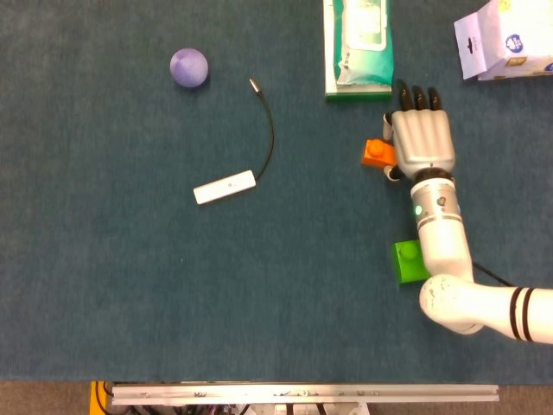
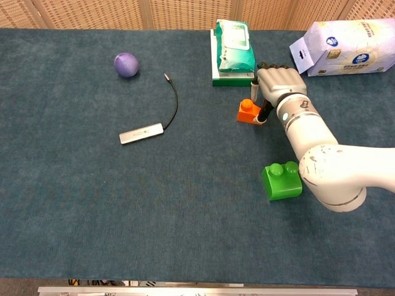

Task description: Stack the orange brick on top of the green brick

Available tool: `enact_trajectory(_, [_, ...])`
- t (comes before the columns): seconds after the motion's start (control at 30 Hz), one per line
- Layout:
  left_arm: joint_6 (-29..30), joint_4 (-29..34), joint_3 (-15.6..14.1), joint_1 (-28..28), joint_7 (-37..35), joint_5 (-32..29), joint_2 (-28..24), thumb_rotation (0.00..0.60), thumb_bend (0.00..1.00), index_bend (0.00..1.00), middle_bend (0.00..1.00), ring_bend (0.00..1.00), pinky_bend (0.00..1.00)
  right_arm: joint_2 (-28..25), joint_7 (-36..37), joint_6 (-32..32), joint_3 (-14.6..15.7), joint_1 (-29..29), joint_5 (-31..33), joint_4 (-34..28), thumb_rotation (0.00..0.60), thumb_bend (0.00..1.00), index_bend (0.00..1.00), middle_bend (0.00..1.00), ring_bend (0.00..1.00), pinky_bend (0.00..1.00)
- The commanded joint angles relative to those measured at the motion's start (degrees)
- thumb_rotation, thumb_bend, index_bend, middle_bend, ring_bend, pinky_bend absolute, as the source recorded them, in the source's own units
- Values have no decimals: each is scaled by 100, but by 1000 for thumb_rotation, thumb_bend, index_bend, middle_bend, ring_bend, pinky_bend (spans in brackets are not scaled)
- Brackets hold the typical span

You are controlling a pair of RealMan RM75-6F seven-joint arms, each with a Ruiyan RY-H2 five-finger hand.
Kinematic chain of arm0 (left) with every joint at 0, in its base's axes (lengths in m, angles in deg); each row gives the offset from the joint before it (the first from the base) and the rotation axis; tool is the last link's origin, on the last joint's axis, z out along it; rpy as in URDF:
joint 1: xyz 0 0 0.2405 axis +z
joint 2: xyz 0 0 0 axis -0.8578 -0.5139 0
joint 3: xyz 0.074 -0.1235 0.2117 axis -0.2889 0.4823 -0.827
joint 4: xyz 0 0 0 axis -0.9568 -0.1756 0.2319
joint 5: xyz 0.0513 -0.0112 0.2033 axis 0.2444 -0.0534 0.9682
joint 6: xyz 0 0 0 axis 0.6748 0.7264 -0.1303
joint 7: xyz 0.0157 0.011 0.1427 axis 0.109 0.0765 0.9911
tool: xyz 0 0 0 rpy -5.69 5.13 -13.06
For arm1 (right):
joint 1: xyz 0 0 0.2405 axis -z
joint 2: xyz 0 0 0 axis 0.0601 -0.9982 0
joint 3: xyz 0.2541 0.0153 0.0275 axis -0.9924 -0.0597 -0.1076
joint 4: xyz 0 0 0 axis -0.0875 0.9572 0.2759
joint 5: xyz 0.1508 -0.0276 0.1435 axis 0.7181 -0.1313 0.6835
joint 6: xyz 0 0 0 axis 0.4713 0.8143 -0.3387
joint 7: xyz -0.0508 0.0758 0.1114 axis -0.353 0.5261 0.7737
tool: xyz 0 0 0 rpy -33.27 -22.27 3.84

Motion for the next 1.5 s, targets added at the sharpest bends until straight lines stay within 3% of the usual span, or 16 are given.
enact_trajectory(0.03, [4,3,4,3,-4,-5,-1,600,0,823,592,463,539,10,-4,-25,2,-17,29,27,600,103,481,37,0,0])
enact_trajectory(0.37, [34,39,14,24,-15,-18,-41,600,0,822,591,462,539,10,-2,-151,7,-77,161,74,600,124,481,37,0,0])
enact_trajectory(0.7, [14,21,16,31,-45,-38,-30,600,0,818,590,462,539,17,-9,-197,8,-132,294,133,600,274,481,37,0,0])
enact_trajectory(0.97, [14,-14,-1,33,-78,-5,-20,600,0,808,586,462,539,-44,28,-152,63,-111,284,24,600,308,481,37,0,0])
enact_trajectory(1.17, [43,19,3,27,-41,28,-29,600,0,805,584,462,539,-368,173,98,163,57,11,-504,600,311,481,37,0,0])
enact_trajectory(1.5, [172,99,66,-37,61,150,42,600,0,674,549,451,539,-1710,623,570,593,678,-847,-2351,600,317,481,40,0,0])
